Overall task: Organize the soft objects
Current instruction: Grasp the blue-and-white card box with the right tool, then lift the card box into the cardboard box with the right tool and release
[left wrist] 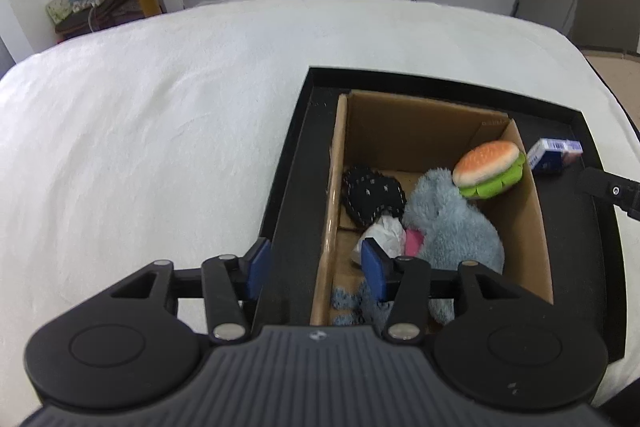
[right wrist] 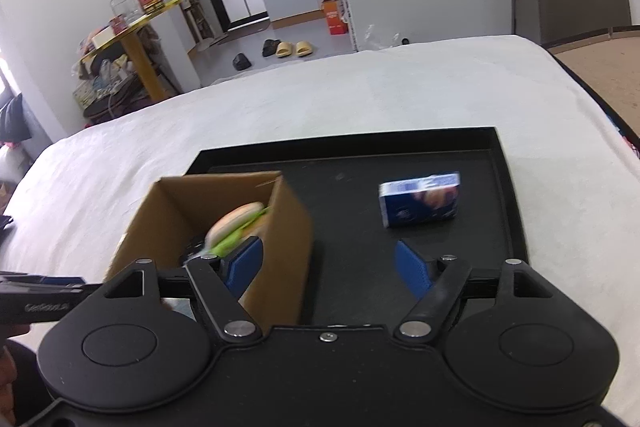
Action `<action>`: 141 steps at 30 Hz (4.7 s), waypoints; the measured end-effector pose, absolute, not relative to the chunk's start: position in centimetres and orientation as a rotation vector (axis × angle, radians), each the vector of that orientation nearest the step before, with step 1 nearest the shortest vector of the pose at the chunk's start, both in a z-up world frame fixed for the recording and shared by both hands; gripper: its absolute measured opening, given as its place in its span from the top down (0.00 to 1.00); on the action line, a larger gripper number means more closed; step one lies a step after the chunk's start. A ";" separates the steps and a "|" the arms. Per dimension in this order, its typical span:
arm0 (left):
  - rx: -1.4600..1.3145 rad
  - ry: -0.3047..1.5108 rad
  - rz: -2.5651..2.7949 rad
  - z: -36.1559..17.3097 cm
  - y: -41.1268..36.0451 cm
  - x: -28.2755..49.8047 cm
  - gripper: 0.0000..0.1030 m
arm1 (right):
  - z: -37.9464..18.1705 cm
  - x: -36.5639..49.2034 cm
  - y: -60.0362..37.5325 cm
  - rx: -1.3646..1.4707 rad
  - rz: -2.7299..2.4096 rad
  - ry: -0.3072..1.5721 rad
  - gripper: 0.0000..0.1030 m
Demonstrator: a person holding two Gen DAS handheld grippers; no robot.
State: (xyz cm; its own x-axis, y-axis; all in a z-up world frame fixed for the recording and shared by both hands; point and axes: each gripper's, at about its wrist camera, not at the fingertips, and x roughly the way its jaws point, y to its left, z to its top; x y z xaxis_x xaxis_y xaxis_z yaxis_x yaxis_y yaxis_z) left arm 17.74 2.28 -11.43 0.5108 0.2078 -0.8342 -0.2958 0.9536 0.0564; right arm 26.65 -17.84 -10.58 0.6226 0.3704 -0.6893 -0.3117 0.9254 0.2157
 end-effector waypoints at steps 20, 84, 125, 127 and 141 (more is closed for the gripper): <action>0.026 0.987 0.416 -12.4 1.5 20.5 0.47 | -15.7 30.5 -20.6 0.090 0.284 0.723 0.04; -0.040 0.943 0.227 -10.3 0.7 14.7 0.46 | -9.7 23.1 -17.8 -0.047 0.237 0.655 0.31; -0.293 1.029 0.119 -13.4 5.1 15.3 0.74 | -5.8 20.5 -4.4 -0.373 0.537 0.665 0.31; -0.292 1.044 0.114 -13.7 5.1 15.7 0.78 | -6.0 20.6 -4.2 -0.392 0.534 0.669 0.31; -0.325 1.051 0.131 -14.0 5.7 15.9 0.84 | -6.1 21.9 -2.7 -0.407 0.590 0.708 0.25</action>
State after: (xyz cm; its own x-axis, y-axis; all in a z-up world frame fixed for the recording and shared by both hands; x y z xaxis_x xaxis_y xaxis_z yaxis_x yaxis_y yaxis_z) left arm 15.93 5.65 -14.00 0.4941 -0.0483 -0.8681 -0.2597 0.9447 -0.2004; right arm 21.88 -2.74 -6.12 0.6100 0.3627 -0.7045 -0.6274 0.7642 -0.1497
